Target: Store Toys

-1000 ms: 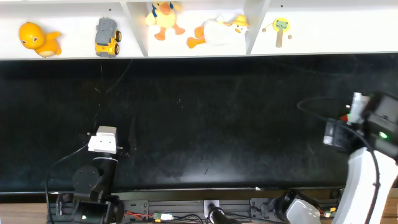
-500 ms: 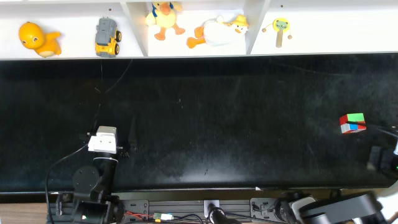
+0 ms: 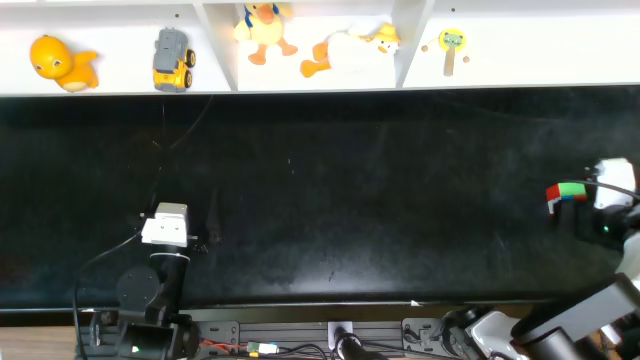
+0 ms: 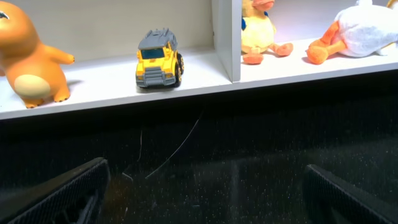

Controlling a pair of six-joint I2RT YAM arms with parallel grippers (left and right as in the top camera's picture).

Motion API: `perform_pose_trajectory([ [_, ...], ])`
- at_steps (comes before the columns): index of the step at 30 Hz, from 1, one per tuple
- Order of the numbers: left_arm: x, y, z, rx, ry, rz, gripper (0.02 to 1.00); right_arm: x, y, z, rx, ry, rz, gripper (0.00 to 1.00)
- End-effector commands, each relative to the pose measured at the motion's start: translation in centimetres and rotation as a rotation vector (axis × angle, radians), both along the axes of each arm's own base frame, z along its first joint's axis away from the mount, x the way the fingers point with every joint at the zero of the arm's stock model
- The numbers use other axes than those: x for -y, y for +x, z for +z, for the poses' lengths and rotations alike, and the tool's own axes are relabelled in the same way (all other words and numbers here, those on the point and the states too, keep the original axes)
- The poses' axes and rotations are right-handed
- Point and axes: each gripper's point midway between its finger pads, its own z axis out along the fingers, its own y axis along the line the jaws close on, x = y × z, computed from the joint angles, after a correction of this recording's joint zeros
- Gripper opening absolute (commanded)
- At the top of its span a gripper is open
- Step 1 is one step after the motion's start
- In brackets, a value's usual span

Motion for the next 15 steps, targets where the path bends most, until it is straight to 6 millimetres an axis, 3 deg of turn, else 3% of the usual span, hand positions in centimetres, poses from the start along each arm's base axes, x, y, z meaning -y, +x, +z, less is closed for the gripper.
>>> perform_pose_trajectory([
  [1, 0.1, 0.0, 0.0, 0.01, 0.016, -0.007, 0.996, -1.5, 1.5, -1.1, -0.021, 0.052, -0.006, 0.996],
  [7, 0.1, 0.0, 0.0, 0.01, 0.016, -0.007, 0.998, -1.9, 1.8, -2.0, -0.039, 0.087, -0.024, 0.996],
  [10, 0.1, 0.0, 0.0, 0.01, 0.016, -0.007, 0.998, -1.1, 2.0, -2.4, -0.043, 0.068, -0.06, 0.989],
  [15, 0.1, 0.0, 0.0, 0.01, 0.016, -0.007, 0.998, -0.3, 2.2, -2.5, -0.043, 0.043, -0.088, 0.82],
])
